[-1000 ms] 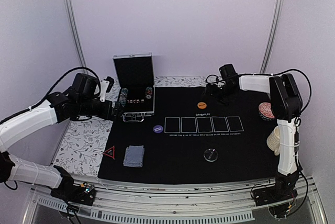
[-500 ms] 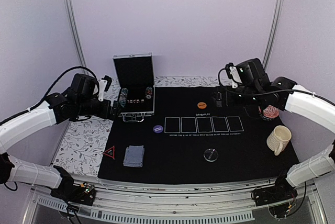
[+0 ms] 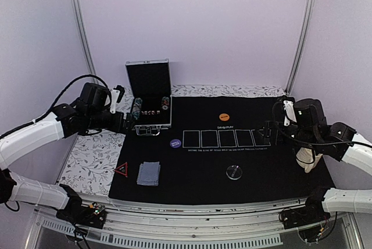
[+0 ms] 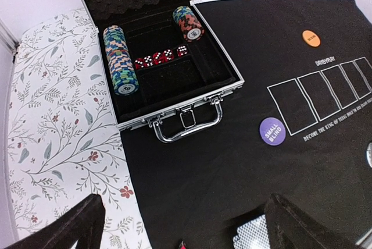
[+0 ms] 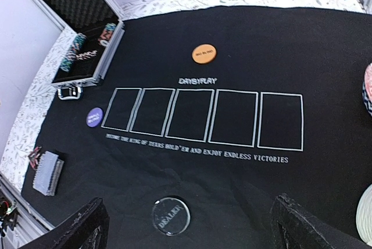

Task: Distribute texas hold em gaming equipment
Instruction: Place the big blind button in the big blind area, then pick up the pile of poker chips from the chip case.

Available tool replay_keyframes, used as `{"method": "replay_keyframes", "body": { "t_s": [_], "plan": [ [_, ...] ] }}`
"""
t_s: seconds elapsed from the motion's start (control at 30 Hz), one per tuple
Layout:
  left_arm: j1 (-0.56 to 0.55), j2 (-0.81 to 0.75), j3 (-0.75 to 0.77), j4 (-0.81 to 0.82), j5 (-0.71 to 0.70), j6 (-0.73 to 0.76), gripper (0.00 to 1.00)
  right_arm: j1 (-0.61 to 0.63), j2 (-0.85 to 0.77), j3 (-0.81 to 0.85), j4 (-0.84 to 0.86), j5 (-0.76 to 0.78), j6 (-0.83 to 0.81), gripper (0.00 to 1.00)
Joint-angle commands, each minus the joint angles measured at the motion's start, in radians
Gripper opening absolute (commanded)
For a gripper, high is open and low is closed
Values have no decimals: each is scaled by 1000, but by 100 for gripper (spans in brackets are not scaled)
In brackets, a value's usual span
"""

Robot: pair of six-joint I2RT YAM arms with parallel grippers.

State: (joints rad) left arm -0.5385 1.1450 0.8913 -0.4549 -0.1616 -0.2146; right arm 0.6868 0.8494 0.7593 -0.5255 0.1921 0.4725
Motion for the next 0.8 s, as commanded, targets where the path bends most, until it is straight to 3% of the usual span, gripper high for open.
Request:
{"method": "replay_keyframes", "body": {
  "t_s": [0.0, 0.13, 0.3, 0.53, 0.77],
  "plan": [
    [14, 33, -10, 21, 11, -8, 98, -6, -6, -42, 22, 58, 7, 99],
    [14, 65, 8, 20, 41, -4, 98, -66, 34, -41, 46, 43, -29, 99],
    [14, 107, 81, 60, 87, -3, 98, -252, 106, -35, 148, -66, -131, 99],
    [29, 140, 217, 139, 55, -56, 98, -403, 177, 18, 219, -118, -246, 99],
    [58, 97, 122, 246, -59, -47, 98, -425, 212, 142, 177, -178, -351, 99]
  ]
}}
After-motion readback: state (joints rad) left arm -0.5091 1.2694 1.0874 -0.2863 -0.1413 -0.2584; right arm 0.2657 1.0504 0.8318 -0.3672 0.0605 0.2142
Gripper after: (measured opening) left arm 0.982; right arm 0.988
